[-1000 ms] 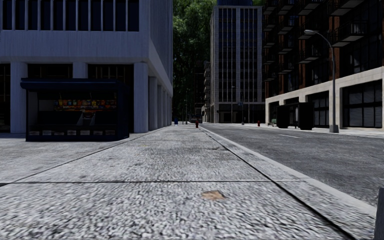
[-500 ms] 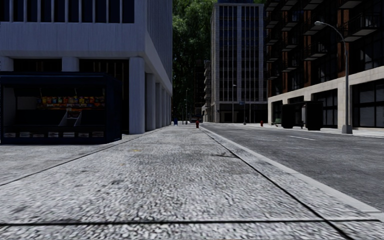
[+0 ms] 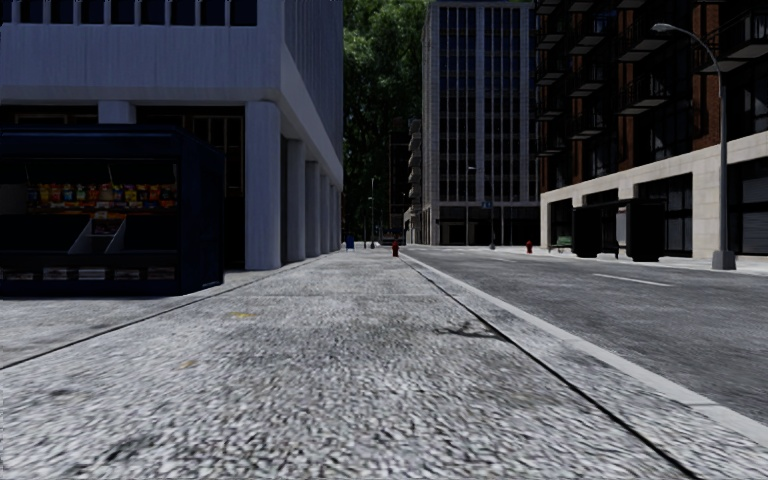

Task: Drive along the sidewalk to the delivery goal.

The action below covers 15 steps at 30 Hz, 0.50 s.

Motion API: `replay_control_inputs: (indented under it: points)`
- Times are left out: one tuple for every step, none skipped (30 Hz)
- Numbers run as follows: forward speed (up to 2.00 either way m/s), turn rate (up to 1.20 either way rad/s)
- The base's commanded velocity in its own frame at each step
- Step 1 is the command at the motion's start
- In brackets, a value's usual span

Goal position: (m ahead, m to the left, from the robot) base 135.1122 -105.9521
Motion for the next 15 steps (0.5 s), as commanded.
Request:
replay_control_inputs:
  points:
    - [2.0, 0.0]
    - [2.0, 0.0]
    - [2.0, 0.0]
    - [2.0, 0.0]
    - [2.0, 0.0]
    - [2.0, 0.0]
    - [2.0, 0.0]
    - [2.0, 0.0]
    - [2.0, 0.0]
    - [2.0, 0.0]
    - [2.0, 0.0]
    - [2.0, 0.0]
    - [2.0, 0.0]
    - [2.0, 0.0]
    - [2.0, 0.0]
